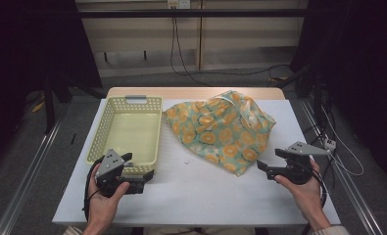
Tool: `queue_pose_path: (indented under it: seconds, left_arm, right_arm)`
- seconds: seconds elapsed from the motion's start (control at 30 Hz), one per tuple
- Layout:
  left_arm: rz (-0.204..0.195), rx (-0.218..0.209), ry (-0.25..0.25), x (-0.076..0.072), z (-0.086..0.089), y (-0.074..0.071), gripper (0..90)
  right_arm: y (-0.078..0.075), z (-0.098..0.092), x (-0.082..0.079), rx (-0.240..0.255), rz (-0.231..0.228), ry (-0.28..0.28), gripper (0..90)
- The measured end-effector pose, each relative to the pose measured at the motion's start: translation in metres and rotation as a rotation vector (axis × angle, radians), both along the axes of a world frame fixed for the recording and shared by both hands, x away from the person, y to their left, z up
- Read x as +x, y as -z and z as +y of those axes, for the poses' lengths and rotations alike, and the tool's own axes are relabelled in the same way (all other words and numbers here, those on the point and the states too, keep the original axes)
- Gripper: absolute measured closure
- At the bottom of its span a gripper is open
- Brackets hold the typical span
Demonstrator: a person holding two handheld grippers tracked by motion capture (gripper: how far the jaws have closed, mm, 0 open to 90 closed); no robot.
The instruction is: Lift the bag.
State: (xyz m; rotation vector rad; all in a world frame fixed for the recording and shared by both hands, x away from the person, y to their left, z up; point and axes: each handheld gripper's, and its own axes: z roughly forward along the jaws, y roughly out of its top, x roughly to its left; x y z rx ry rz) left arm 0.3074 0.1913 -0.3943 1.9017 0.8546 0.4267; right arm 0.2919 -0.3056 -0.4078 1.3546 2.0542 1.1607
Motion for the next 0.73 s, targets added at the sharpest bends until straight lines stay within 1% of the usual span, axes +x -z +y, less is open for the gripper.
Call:
queue_pose_path:
  seconds: [0.13,0.2,0.27,0.33,0.37,0.43,0.5,0.53,0.6,0.63,0.67,0.73]
  left_arm:
    - [-0.004,0.008,-0.019,-0.005,0.006,0.003,6.0]
    - [-0.004,0.008,-0.042,-0.006,0.01,0.005,6.0]
    - [0.002,-0.002,-0.05,-0.007,0.011,0.008,5.8]
    - [0.014,0.0,-0.055,-0.008,0.012,0.012,5.8]
    - [0.004,-0.01,-0.052,-0.011,0.013,0.014,5.8]
    - [-0.014,0.008,-0.044,-0.015,0.014,0.016,5.3]
    - [-0.015,-0.011,-0.044,-0.018,0.016,0.016,5.5]
    - [-0.023,-0.014,-0.05,-0.018,0.016,0.015,5.5]
    - [-0.031,-0.013,-0.062,-0.019,0.017,0.015,5.5]
    - [-0.028,-0.012,-0.062,-0.019,0.017,0.015,5.5]
    - [-0.03,-0.006,-0.062,-0.018,0.018,0.015,5.5]
    - [-0.04,-0.009,-0.072,-0.018,0.018,0.015,5.6]
  right_arm:
    - [0.003,0.001,-0.01,-0.002,0.012,-0.005,15.9]
    - [0.006,0.001,-0.014,-0.003,0.014,-0.005,15.9]
    - [0.011,0.001,-0.017,-0.006,0.017,-0.004,16.0]
    - [0.017,0.001,-0.02,-0.007,0.015,0.017,16.5]
    - [0.02,0.0,-0.021,-0.002,0.019,0.015,16.4]
    - [0.023,-0.001,-0.024,0.004,0.017,0.024,16.1]
    - [0.026,-0.003,-0.026,0.004,0.014,0.031,16.0]
    - [0.027,-0.003,-0.027,0.008,0.013,0.032,15.9]
    - [0.026,-0.004,-0.027,0.021,0.007,0.038,16.0]
    - [0.025,-0.004,-0.027,0.024,0.002,0.041,15.8]
    - [0.025,-0.005,-0.026,0.024,0.0,0.041,15.7]
    - [0.026,-0.005,-0.026,0.02,-0.001,0.042,15.4]
